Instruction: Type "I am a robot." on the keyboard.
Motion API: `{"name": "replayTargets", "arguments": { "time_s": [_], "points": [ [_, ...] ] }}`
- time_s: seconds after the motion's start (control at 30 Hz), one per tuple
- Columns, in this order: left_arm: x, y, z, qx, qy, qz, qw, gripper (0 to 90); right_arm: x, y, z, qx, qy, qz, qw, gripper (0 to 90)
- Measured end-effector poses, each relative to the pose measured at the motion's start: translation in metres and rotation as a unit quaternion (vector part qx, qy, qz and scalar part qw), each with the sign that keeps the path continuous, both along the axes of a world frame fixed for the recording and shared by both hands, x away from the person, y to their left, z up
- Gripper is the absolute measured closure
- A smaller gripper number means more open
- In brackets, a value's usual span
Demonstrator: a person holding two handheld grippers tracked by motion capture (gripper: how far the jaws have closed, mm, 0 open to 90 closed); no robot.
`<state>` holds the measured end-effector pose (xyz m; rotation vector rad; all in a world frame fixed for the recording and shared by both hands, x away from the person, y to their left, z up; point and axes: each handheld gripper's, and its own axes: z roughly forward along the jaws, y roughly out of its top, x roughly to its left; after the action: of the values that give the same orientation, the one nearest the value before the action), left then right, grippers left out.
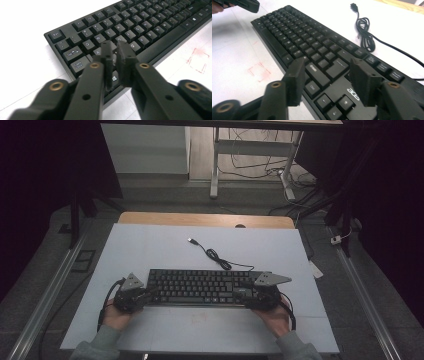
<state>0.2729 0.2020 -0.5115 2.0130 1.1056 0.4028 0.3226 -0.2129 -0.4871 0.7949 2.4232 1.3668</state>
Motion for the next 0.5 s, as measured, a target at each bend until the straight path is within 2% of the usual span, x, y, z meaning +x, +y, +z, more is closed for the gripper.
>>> {"name": "replayTargets", "arguments": {
  "time_s": [0.17, 0.2, 0.23, 0.37, 0.5],
  "points": [
    [0.000, 0.000, 0.000, 0.003, 0.001, -0.003, 1.0000, 88.4, 0.004, 0.009, 0.000, 0.002, 0.011, 0.009, 0.9999, 69.7],
    [0.000, -0.001, 0.000, 0.003, 0.001, -0.004, 1.0000, 88.4, 0.005, 0.013, 0.001, -0.003, 0.010, 0.016, 0.9998, 77.1],
    [0.000, -0.001, 0.000, 0.003, 0.001, -0.004, 1.0000, 88.4, 0.005, 0.013, 0.001, -0.003, 0.010, 0.016, 0.9998, 77.1],
    [0.000, -0.001, 0.000, 0.004, 0.001, -0.004, 1.0000, 88.5, 0.006, 0.022, 0.003, -0.006, 0.004, 0.025, 0.9997, 89.4],
    [0.000, -0.001, -0.001, 0.004, 0.002, -0.004, 1.0000, 88.4, 0.009, 0.031, 0.003, -0.008, 0.000, 0.029, 0.9995, 89.6]
  ]
}}
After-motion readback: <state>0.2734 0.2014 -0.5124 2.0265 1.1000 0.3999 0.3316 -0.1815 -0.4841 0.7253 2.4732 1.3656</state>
